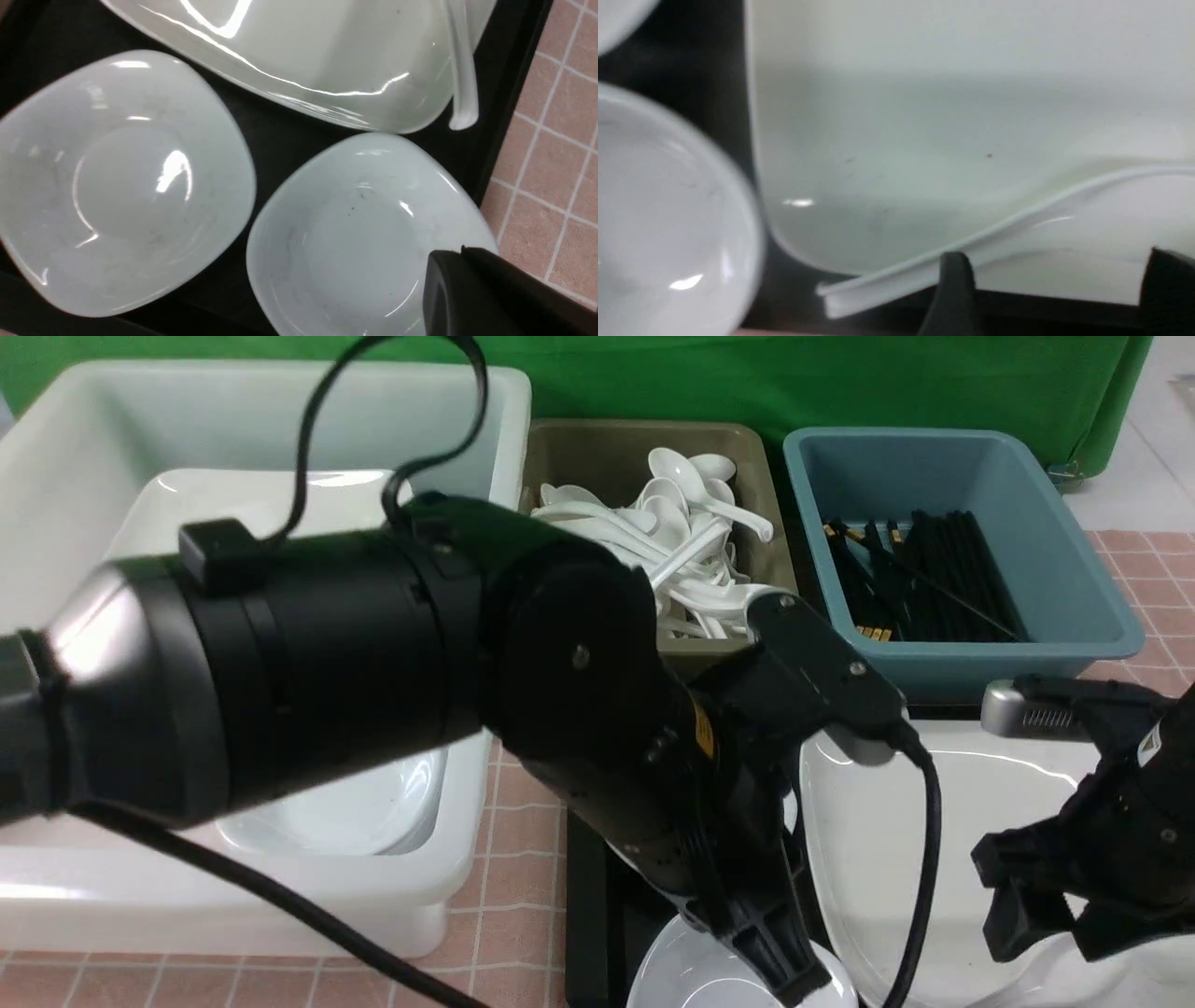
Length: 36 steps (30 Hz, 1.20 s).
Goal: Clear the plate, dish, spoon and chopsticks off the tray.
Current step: Use the right arm to grab a soup spoon from the plate
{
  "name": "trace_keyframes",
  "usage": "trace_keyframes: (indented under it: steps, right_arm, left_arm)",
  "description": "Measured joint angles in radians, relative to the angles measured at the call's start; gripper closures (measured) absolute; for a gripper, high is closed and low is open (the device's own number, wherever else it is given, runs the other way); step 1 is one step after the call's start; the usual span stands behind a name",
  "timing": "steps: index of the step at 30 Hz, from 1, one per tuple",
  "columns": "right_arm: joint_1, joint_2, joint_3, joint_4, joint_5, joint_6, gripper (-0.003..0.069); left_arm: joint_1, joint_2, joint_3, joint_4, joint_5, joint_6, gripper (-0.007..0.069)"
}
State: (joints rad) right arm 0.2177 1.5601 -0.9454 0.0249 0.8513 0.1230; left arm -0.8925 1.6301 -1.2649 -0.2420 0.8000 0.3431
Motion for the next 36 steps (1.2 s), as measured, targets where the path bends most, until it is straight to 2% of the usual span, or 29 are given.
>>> trace_keyframes:
  steps: [3, 7, 10, 17, 19, 21, 25, 33, 36]
  right_arm:
    - [-0.020, 0.022, 0.009, -0.113, -0.017, 0.084, 0.0050]
    - [-0.057, 0.024, 0.013, -0.169, -0.039, 0.132, 0.0057]
    - [-0.093, 0.032, 0.014, -0.167, -0.066, 0.142, 0.0070]
    - [-0.124, 0.131, 0.014, -0.025, -0.128, 0.062, 0.0081]
    - [-0.124, 0.161, 0.014, -0.017, -0.135, 0.054, 0.0115]
    - [-0.124, 0.177, 0.014, -0.016, -0.138, 0.052, 0.0178]
    - [-0.124, 0.181, 0.014, -0.011, -0.167, 0.051, 0.0450]
    - [-0.124, 0.182, -0.008, 0.003, -0.201, 0.055, 0.0458]
    - [-0.124, 0.182, -0.076, 0.024, -0.182, 0.052, 0.0458]
  left_arm:
    - [-0.009, 0.000, 0.007, 0.000, 0.001, -0.002, 0.0628]
    - [-0.009, 0.000, 0.007, 0.006, 0.001, -0.008, 0.0628]
    - [-0.009, 0.000, 0.007, 0.007, 0.001, -0.009, 0.0628]
    - [-0.009, 0.000, 0.007, 0.030, -0.003, -0.009, 0.0628]
    - [-0.009, 0.000, 0.007, 0.034, -0.004, -0.009, 0.0628]
    - [-0.009, 0.000, 0.007, 0.034, -0.004, -0.009, 0.0628]
    - [-0.009, 0.000, 0.007, 0.034, -0.007, -0.009, 0.0628]
    - [-0.009, 0.000, 0.007, 0.083, -0.022, -0.056, 0.0628]
    - [-0.003, 0.000, 0.003, 0.168, -0.019, -0.149, 0.0628]
